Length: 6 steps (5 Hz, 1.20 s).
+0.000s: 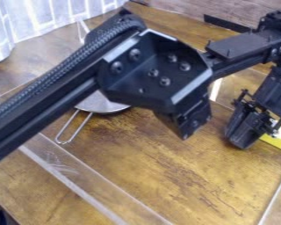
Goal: Put the yellow object in the silver pan
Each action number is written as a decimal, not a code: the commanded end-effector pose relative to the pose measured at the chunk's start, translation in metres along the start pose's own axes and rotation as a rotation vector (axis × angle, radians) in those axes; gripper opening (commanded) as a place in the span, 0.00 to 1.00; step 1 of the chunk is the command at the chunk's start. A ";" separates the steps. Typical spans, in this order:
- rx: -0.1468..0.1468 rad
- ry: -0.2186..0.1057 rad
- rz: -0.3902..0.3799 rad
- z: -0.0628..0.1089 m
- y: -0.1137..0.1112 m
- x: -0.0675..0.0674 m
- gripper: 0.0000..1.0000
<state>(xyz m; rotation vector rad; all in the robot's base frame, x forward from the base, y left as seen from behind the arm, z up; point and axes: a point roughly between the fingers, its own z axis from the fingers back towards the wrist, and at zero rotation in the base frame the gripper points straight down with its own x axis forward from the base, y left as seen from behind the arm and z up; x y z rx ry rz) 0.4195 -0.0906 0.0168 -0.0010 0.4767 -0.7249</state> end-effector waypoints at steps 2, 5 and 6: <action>0.022 -0.075 0.062 0.009 0.016 -0.002 1.00; 0.015 -0.067 0.084 0.005 0.023 -0.003 1.00; 0.015 -0.064 0.092 0.003 0.026 -0.002 1.00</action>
